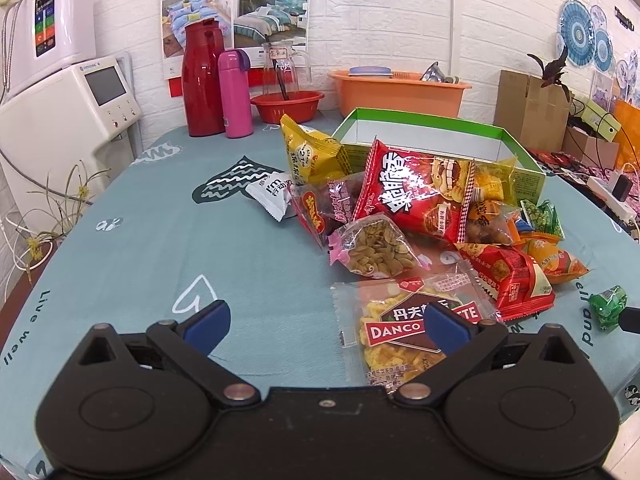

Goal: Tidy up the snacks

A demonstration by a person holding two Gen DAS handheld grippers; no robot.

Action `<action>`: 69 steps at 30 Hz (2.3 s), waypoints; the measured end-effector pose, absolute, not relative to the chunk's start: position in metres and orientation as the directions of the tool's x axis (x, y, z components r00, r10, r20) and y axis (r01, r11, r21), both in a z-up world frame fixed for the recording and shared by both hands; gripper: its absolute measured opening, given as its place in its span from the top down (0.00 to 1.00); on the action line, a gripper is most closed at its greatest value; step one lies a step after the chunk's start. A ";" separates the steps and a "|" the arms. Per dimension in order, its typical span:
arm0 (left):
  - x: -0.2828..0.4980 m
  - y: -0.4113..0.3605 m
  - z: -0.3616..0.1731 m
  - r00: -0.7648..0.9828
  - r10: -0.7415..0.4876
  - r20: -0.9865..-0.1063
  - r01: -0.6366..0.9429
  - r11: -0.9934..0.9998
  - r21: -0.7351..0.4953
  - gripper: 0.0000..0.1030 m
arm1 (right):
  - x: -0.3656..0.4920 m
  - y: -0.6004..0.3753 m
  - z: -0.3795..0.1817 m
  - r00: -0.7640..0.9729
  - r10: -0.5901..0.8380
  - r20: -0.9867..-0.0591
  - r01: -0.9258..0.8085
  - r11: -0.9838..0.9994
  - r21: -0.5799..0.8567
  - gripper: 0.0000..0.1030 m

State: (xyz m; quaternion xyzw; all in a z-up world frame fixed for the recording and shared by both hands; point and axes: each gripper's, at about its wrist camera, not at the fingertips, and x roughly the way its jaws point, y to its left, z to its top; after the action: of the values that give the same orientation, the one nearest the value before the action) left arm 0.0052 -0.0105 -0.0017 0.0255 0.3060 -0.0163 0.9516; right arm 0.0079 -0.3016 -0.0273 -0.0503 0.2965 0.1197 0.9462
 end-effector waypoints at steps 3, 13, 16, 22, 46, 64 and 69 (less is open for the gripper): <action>0.006 -0.011 -0.002 0.812 -0.016 -0.583 0.047 0.998 0.038 0.00 | 0.009 -0.300 -0.027 0.795 0.200 -0.572 -0.260 0.965 -0.024 0.00; 0.007 -0.010 -0.001 0.810 -0.017 -0.585 0.047 0.998 0.035 0.00 | 0.010 -0.295 -0.026 0.793 0.213 -0.571 -0.277 0.960 -0.027 0.00; 0.007 -0.008 -0.003 0.810 -0.017 -0.586 0.044 0.999 0.032 0.00 | 0.011 -0.293 -0.026 0.792 0.215 -0.571 -0.281 0.959 -0.030 0.00; 0.007 -0.008 -0.003 0.809 -0.019 -0.588 0.046 0.998 0.031 0.00 | 0.011 -0.292 -0.025 0.792 0.219 -0.570 -0.286 0.958 -0.031 0.00; 0.008 0.014 -0.009 0.781 -0.300 -0.549 0.250 0.954 -0.165 0.00 | 0.017 -0.240 -0.032 0.603 0.607 -0.517 -0.613 0.768 0.187 0.00; 0.045 0.018 -0.036 0.640 -0.330 -0.694 0.234 0.944 -0.234 0.00 | 0.059 -0.217 -0.054 0.498 0.671 -0.550 -0.616 0.720 0.321 0.09; 0.048 0.024 -0.037 0.648 -0.367 -0.667 0.232 0.930 -0.286 0.00 | 0.062 -0.219 -0.058 0.475 0.690 -0.546 -0.631 0.700 0.335 0.14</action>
State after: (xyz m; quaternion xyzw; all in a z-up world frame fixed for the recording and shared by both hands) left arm 0.0481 0.0238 -0.0372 -0.0874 0.3853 -0.1657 0.9036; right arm 0.0621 -0.2186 -0.0576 0.0437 0.3377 0.3851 0.8578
